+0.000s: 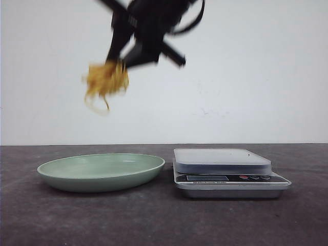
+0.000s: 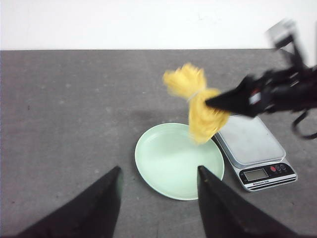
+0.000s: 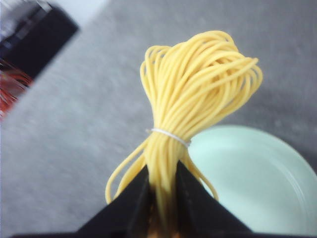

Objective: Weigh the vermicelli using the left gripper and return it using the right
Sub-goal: 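Carry the vermicelli with the right gripper back onto the green plate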

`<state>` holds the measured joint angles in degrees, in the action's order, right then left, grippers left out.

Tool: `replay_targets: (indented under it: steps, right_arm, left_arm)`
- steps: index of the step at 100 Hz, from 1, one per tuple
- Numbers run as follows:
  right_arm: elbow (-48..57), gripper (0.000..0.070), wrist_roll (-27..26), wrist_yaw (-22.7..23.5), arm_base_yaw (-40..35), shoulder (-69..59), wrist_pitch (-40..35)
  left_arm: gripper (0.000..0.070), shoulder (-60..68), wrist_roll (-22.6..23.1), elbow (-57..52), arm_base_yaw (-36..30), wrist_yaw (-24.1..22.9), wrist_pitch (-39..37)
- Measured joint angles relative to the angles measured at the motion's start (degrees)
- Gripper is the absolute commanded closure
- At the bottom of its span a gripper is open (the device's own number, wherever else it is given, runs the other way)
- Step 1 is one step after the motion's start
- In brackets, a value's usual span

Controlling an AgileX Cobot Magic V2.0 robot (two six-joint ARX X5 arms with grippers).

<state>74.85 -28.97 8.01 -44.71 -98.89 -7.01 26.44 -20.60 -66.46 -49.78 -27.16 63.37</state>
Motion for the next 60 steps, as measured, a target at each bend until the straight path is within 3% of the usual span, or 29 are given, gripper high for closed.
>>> replay_targets:
  steps: [56,60]
  right_arm:
    - [0.0,0.07,0.0,-0.52,-0.35,-9.7,-3.23]
    - [0.0,0.0676,0.0,-0.59,-0.35,-9.7,-3.45]
  left_arm:
    - [0.0432,0.0,0.0,0.0,0.0,-0.02,-0.35]
    - [0.0432,0.0,0.0,0.0,0.0,0.0,-0.35]
